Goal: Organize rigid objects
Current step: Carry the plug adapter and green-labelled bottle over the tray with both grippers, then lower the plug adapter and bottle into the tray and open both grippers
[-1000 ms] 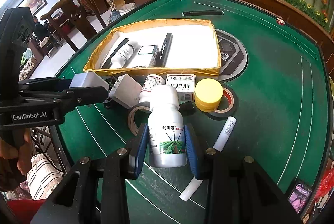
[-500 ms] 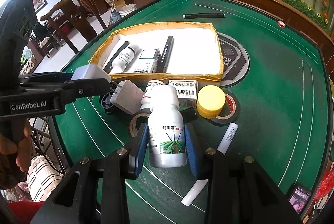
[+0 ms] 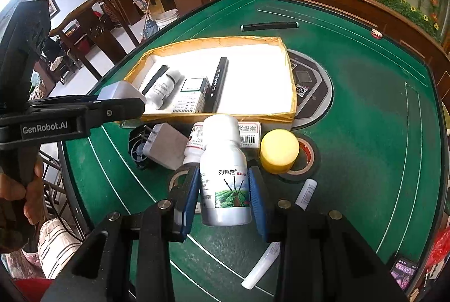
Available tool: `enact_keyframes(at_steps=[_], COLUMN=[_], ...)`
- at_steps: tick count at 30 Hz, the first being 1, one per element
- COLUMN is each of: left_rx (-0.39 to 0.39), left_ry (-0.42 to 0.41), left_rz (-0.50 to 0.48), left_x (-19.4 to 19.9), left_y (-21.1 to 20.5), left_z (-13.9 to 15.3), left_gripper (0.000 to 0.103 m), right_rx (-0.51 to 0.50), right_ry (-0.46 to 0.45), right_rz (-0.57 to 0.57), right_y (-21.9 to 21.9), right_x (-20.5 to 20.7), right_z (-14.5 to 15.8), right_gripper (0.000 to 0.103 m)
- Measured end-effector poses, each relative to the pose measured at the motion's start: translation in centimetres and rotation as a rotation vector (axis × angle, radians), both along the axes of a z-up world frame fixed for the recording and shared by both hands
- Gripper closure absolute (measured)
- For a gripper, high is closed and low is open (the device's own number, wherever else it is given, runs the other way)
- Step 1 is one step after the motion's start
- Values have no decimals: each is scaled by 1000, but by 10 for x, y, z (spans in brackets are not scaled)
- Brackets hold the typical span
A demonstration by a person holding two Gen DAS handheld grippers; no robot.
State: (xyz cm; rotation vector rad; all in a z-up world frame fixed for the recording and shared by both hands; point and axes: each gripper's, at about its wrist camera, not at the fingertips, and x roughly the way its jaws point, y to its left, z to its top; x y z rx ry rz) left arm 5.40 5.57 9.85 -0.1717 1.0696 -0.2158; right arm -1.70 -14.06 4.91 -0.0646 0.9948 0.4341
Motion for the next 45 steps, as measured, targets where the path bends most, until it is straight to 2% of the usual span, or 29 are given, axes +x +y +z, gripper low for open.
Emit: enact_keyframes(at_steps=[12, 17, 26, 35, 45], left_rx=[-23, 6, 50, 158, 417], left_ry=[47, 71, 49, 56, 34], left_rz=[38, 19, 36, 30, -142], left_x=[47, 55, 74, 82, 72], left_y=[16, 14, 12, 13, -34], left_z=[-28, -46, -48, -49, -60], left_gripper=[44, 44, 44, 44, 44], right_rx=[1, -17, -90, -129, -140], right_ry=[-22, -19, 39, 65, 115], right_rz=[7, 13, 26, 1, -16], right_y=[17, 30, 46, 50, 48], right_x=[33, 66, 119, 143, 145], right_z=[7, 7, -11, -33, -58], right_gripper=[69, 69, 69, 69, 69])
